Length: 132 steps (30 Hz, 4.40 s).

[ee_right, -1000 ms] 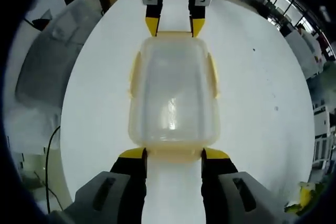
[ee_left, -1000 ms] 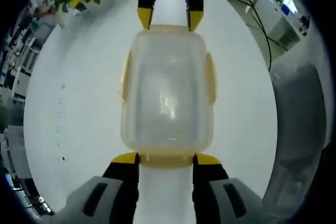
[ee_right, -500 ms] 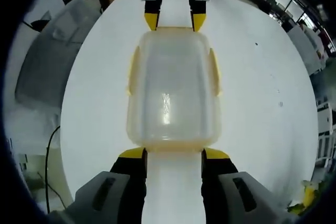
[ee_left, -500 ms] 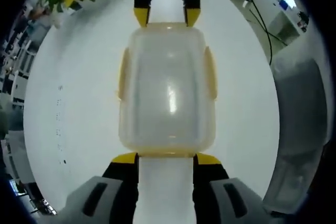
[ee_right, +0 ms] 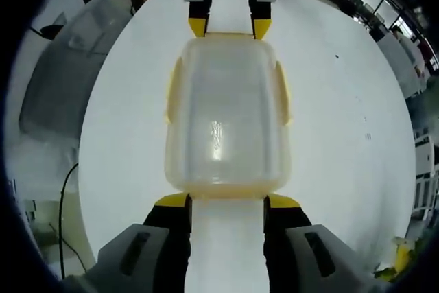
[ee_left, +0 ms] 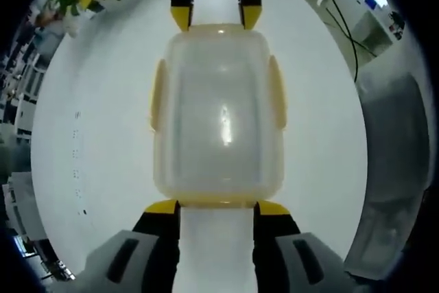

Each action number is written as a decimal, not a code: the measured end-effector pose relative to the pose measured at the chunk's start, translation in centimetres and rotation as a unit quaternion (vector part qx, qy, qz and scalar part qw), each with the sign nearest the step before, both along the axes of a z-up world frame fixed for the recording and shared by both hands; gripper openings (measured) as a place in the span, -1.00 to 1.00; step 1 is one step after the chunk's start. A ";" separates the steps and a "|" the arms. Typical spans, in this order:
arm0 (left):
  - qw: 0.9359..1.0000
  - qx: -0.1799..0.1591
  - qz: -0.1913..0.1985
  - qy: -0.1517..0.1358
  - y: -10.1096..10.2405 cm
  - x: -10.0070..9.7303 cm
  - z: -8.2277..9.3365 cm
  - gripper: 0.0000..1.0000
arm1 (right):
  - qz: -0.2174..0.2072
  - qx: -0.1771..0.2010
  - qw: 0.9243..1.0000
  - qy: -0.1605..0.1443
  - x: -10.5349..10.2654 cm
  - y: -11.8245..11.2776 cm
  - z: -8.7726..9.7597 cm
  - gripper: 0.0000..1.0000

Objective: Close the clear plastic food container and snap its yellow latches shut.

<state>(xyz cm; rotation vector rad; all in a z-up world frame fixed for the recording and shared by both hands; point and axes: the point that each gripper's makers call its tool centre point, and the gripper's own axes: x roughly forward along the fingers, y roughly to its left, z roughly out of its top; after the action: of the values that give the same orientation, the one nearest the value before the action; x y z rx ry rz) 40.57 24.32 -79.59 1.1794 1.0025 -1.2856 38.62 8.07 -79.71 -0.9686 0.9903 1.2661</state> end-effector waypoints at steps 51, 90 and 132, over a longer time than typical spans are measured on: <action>0.733 -0.240 0.606 0.194 -1.1 -0.2 2.6 -0.33 | -0.515 0.193 0.808 0.214 0.4 1.0 1.4 -0.46; 0.709 -0.195 0.643 0.214 0.2 -0.7 0.7 -0.65 | -0.479 0.168 0.828 0.237 -0.7 2.5 1.2 -0.67; 0.789 -0.381 0.478 0.061 -1.1 0.2 5.7 -1.00 | -0.418 0.287 0.852 0.131 2.3 4.9 5.3 -1.00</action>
<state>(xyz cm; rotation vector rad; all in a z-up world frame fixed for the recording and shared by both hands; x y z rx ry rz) 40.73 23.22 -73.92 -0.0997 0.8360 -0.7601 40.94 13.01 -74.40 0.1386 0.9838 0.8447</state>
